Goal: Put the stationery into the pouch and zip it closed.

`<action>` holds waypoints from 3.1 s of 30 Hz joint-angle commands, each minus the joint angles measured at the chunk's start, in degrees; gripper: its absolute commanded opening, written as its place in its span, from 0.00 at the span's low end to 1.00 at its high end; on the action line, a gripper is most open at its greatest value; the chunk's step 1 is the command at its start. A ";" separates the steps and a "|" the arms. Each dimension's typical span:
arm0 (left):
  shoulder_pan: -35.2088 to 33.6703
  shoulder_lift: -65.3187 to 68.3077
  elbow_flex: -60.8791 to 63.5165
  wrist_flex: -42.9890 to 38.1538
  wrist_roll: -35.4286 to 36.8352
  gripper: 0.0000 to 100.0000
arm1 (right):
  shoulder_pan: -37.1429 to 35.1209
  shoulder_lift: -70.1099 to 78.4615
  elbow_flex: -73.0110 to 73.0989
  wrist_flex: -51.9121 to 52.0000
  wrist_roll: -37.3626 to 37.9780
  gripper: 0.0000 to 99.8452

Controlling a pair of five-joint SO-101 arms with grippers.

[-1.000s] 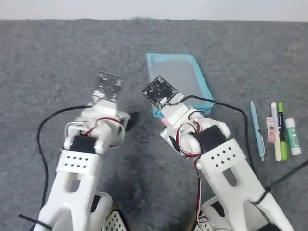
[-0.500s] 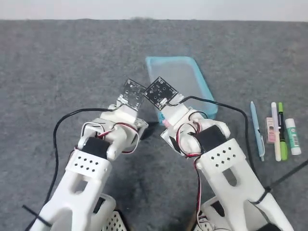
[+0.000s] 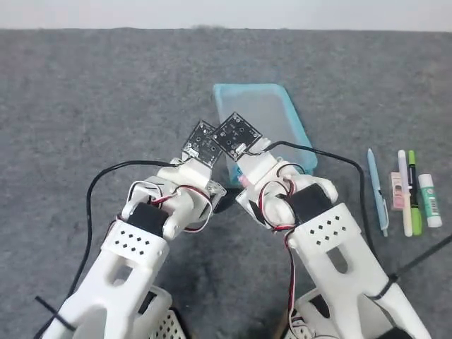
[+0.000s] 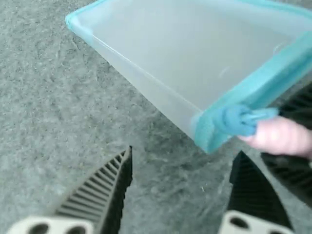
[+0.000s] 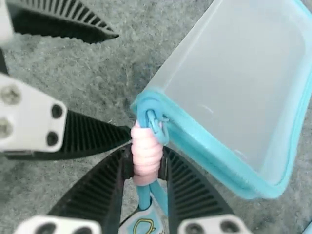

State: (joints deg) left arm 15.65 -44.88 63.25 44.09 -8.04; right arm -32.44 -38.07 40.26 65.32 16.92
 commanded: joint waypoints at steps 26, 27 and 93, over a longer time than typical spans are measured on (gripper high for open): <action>-11.87 -0.18 2.95 -15.30 3.69 0.29 | 3.65 -3.12 -5.71 15.52 7.21 0.01; -11.87 -0.18 2.95 -15.30 3.69 0.29 | 5.23 -3.12 -5.36 15.52 8.26 0.01; -3.87 0.79 5.14 -20.92 3.96 0.29 | -7.34 -11.30 -17.32 30.64 8.18 0.01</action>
State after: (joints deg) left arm 11.43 -44.70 69.85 27.38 -5.14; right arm -39.03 -47.12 26.20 95.21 24.22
